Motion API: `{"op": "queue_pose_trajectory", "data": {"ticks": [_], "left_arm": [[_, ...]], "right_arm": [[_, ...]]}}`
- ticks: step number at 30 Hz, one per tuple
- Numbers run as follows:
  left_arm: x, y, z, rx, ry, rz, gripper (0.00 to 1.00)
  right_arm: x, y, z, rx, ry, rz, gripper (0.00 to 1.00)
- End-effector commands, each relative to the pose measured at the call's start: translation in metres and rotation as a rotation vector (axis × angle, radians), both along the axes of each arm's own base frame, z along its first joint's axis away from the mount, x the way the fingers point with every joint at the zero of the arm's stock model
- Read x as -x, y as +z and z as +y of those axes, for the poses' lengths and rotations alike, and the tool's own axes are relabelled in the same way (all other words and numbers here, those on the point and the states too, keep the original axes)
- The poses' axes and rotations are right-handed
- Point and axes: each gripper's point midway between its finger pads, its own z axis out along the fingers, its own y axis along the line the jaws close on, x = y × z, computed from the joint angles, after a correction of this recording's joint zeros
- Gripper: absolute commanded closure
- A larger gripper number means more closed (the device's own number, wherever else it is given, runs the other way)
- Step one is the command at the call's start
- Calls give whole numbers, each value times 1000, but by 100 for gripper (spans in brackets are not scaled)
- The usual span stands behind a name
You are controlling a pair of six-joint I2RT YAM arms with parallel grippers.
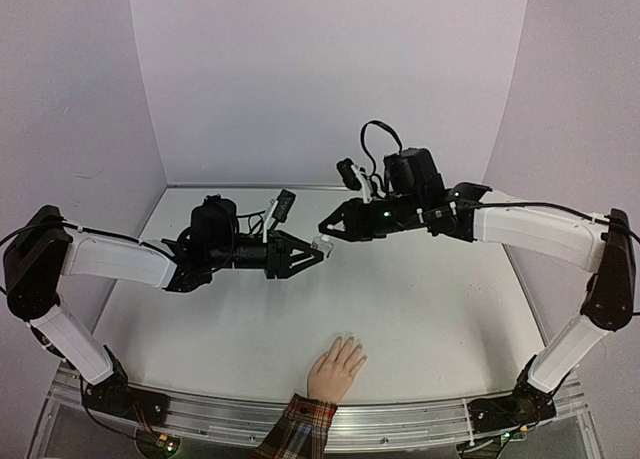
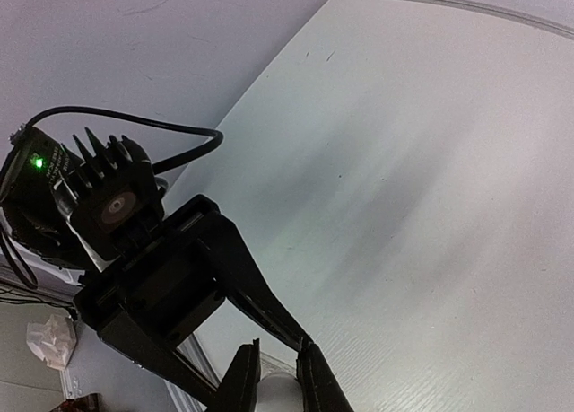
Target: Paint the nails
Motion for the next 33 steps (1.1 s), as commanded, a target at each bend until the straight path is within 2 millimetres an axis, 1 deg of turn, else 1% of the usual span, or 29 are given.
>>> {"op": "queue_pose_trajectory", "data": {"ticks": [1, 5, 7, 9, 11, 13, 16, 20, 23, 26, 27, 30, 33], "left_arm": [[-11, 28, -9, 56, 20, -72, 58], [-14, 29, -9, 50, 35, -81, 67], [-13, 26, -10, 38, 32, -80, 71], [-12, 23, -9, 27, 32, -78, 69], [-11, 21, -9, 17, 32, -79, 63], [-11, 18, -8, 8, 32, -82, 60], [-10, 16, -8, -1, 31, -84, 59], [-8, 14, -9, -11, 26, -85, 62], [-8, 14, -10, -13, 25, -89, 61], [-9, 17, -11, -5, 33, -95, 68], [-10, 18, -11, -3, 36, -97, 71], [-13, 20, -10, -1, 57, -103, 87], [-16, 25, -6, 5, 89, -125, 96]], "right_arm": [[-4, 14, 11, -44, -17, -17, 100], [-4, 13, 14, -43, -25, -9, 100], [-4, 13, 14, -41, -36, -12, 100], [-6, 14, 12, -39, -48, -17, 100], [-7, 15, 10, -38, -60, -19, 100], [-8, 15, 10, -39, -64, -19, 100], [-8, 17, 10, -42, -69, -18, 100], [-9, 20, 8, -45, -81, -26, 100], [-9, 22, 8, -47, -82, -29, 100], [-7, 20, 11, -50, -70, -17, 100], [-7, 21, 11, -51, -70, -17, 100], [-6, 21, 12, -50, -70, -20, 100], [-4, 20, 12, -46, -71, -21, 100]]}}
